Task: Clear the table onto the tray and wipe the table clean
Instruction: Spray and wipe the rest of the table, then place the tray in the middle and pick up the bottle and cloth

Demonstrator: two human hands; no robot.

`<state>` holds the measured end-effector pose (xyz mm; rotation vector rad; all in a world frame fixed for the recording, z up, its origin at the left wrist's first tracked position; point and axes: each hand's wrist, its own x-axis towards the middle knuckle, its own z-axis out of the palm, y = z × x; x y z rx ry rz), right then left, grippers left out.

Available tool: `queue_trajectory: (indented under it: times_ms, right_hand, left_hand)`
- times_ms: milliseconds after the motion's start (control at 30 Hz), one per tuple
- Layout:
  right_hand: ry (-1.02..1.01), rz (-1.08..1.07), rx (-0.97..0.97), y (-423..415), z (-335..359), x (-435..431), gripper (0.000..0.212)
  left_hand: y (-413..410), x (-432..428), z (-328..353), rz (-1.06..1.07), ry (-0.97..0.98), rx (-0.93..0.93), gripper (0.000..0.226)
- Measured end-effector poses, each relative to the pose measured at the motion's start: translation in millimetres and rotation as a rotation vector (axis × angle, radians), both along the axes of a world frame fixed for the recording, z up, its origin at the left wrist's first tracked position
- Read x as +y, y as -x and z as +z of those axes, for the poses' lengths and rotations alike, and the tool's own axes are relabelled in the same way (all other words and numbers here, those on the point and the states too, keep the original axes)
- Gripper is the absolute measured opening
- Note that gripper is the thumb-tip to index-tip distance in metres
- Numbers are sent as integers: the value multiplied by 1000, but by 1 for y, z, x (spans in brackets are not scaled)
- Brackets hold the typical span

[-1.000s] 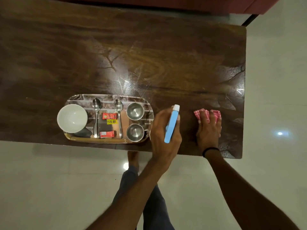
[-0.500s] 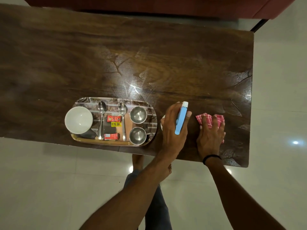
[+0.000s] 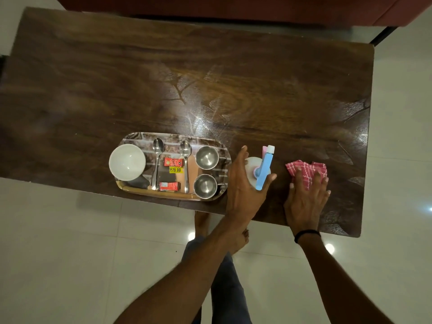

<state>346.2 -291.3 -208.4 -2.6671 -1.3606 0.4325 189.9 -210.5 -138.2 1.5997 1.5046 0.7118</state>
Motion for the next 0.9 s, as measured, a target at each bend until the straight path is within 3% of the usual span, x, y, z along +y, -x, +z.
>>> queue_trajectory:
  times_ms: [133,267,367,467,567,633,733,900]
  right_hand:
    - [-176,-234,51,48,27,-22,33]
    - [-170,-409,366,119,40,-35,15]
    - [-131,-480,570,167,39,-19,19]
    - [-98,-581,631,197,40,11,31]
    - [-200,-747,723,210,38,42,32]
    - [-301,-883,783,213,34,58,26]
    - [-371,-1027,879,217,30,72,24]
    - [-411,-1042,983,218,22,70,27]
  left_hand:
    - [44,-45,17,12,62,-43,64]
    - [117,-70,11,209,75,8,37]
    - [177,-49,11,443,75,53,29]
    - [237,-5,3,648,23,119,22]
    - [292,50,-19,754,25,113,25]
    - [322,87,-34,728,118,93,27]
    - [344,125,-50,607,415,8,23]
    - [354,155,-53,469,649,-22,19]
